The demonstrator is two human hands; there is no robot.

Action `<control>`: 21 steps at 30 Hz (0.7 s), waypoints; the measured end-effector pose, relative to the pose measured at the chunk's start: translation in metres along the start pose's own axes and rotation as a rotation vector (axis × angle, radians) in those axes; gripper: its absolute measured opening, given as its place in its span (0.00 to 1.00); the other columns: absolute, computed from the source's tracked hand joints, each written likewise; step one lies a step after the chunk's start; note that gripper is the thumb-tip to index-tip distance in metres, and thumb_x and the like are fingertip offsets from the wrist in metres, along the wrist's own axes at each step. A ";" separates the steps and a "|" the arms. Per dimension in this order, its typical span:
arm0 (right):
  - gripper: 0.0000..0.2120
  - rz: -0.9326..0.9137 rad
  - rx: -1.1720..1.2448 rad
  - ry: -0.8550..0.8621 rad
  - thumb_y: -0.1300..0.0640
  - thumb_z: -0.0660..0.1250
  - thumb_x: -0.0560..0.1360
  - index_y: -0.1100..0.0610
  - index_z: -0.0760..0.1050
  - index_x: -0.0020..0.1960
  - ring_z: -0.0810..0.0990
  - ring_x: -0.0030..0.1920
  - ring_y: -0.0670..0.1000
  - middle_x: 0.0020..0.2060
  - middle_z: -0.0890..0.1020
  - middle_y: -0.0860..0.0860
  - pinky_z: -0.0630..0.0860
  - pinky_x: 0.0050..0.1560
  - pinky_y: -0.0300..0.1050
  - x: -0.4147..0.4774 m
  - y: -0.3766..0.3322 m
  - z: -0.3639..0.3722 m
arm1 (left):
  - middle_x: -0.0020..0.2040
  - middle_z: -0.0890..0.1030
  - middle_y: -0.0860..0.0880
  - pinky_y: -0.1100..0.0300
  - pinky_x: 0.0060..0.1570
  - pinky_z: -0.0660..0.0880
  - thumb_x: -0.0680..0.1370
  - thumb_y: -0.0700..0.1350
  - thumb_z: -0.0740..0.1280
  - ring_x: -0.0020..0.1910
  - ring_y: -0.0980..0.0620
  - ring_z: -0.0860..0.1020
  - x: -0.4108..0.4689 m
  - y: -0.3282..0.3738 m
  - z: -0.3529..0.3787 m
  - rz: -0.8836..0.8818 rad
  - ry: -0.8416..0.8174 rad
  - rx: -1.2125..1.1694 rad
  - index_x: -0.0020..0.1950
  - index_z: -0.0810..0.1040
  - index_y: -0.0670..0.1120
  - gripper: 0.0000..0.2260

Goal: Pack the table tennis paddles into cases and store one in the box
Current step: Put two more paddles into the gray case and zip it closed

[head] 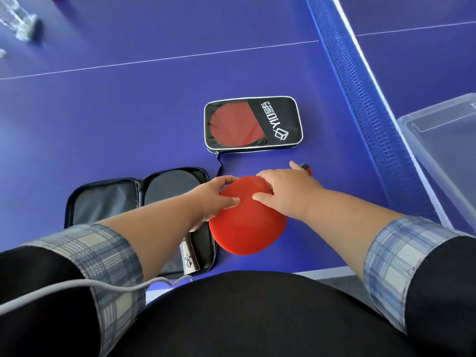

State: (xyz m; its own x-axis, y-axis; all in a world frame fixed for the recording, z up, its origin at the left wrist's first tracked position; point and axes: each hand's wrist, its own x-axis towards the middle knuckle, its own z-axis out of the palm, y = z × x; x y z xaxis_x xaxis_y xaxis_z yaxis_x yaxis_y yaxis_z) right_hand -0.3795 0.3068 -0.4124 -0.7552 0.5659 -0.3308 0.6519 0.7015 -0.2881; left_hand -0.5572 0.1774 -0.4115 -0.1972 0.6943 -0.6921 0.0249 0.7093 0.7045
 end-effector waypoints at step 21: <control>0.16 0.851 0.899 0.176 0.47 0.57 0.82 0.57 0.76 0.57 0.79 0.47 0.57 0.45 0.80 0.54 0.77 0.53 0.54 0.033 -0.214 0.102 | 0.58 0.79 0.48 0.58 0.44 0.70 0.76 0.47 0.67 0.47 0.48 0.77 0.000 -0.095 -0.179 0.095 0.243 0.417 0.70 0.71 0.49 0.22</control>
State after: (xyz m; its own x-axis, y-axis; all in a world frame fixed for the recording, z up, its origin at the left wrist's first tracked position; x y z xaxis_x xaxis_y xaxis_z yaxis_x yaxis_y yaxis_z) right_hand -0.5368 0.1314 -0.4532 -0.0255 0.7928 -0.6090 0.7011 -0.4200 -0.5762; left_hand -0.7351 0.0878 -0.4502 -0.3973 0.7447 -0.5362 0.4341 0.6673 0.6051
